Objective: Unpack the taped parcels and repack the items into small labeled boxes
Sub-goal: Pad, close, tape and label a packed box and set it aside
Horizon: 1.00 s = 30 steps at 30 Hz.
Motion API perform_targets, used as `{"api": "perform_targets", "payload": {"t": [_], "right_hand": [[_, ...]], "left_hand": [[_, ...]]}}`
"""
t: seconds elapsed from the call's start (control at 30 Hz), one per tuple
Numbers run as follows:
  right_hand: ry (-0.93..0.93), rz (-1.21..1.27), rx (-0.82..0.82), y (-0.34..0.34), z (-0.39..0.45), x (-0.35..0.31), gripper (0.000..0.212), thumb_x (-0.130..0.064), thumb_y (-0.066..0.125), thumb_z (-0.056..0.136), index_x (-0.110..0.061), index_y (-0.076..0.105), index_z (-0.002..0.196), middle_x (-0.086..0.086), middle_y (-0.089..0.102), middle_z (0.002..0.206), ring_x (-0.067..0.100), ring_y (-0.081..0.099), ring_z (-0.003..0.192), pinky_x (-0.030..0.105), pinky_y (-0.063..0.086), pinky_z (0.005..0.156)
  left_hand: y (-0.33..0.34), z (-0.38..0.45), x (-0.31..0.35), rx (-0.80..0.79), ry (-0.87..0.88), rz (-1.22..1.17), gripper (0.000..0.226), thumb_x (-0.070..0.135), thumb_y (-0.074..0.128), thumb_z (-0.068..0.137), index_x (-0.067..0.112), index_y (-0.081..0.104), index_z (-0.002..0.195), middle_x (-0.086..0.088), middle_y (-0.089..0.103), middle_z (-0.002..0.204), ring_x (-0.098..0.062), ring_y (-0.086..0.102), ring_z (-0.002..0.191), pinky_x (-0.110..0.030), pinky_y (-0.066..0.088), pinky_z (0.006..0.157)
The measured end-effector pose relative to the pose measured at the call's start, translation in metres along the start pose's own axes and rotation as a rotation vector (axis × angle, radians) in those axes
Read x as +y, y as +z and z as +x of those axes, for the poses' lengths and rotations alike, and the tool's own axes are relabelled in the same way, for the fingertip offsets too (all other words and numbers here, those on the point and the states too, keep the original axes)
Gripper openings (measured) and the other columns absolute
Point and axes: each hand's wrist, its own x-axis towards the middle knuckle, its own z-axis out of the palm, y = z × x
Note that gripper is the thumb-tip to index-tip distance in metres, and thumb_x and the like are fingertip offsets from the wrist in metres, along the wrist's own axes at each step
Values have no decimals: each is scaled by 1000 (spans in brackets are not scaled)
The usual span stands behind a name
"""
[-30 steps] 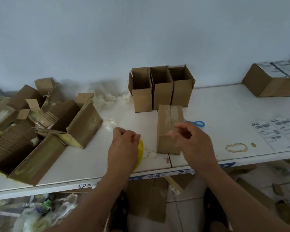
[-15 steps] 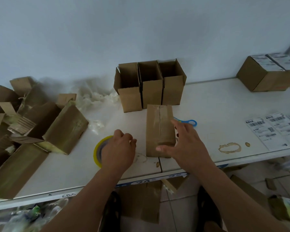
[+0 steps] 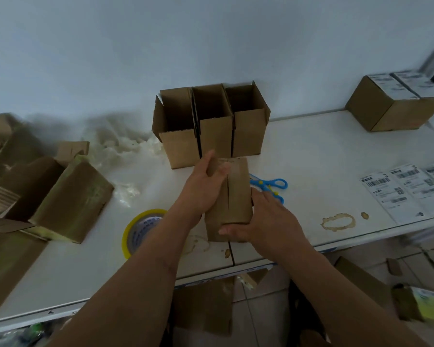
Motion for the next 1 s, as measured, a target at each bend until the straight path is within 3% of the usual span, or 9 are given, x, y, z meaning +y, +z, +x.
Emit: {"api": "perform_targets", "payload": {"t": [0.17,0.33,0.43,0.53,0.67,0.8,1.0], "right_hand": [[-17,43,-63,-1,0,-2,92,-66,73,67,-23,36,141,-1,46,126,16,50,111,32,45,93],[-51,86,-127,-5,-6,-3,89,-58,80,65,-24,40,137,-3,48,123,13,51,109,32,46,94],[-59,44,-207,-11,-18,0,92,-56,80,67,-28,33,141,-6,44,128,11,47,112,30,44,97],[-30,81,-278,-13,-28,1,103,-53,80,68,-26,21,148,-3,38,142,14,43,127,34,39,109],[48,228,-249,-6,-31,-4,95,-64,75,68,-29,27,143,-3,49,133,15,53,116,36,48,100],[54,332,-111,6,-37,-9,63,-63,44,90,-25,37,140,-4,56,120,9,53,97,24,46,85],[109,445,-73,13,-33,-9,56,-54,46,95,-25,37,143,-6,54,120,9,50,99,21,42,86]], "left_hand": [[-5,8,-3,24,46,164,64,57,60,88,34,38,143,1,29,146,-17,38,124,-30,38,92],[-11,6,-4,7,2,318,80,69,66,75,33,39,142,-2,32,139,-26,35,131,-42,40,106],[-13,0,-2,39,25,563,78,78,55,76,28,48,134,-4,42,133,-25,42,124,-43,42,103],[-7,-6,1,123,177,834,69,79,36,85,23,56,119,-1,54,122,-22,49,114,-42,42,99],[0,-4,5,24,111,659,55,69,28,95,25,59,106,2,61,99,-18,56,95,-36,45,85],[3,1,0,107,131,687,48,60,29,100,23,60,103,2,57,88,-17,53,83,-31,40,77],[7,1,-2,142,200,713,46,54,32,102,19,61,101,2,54,88,-16,50,82,-29,37,76]]}}
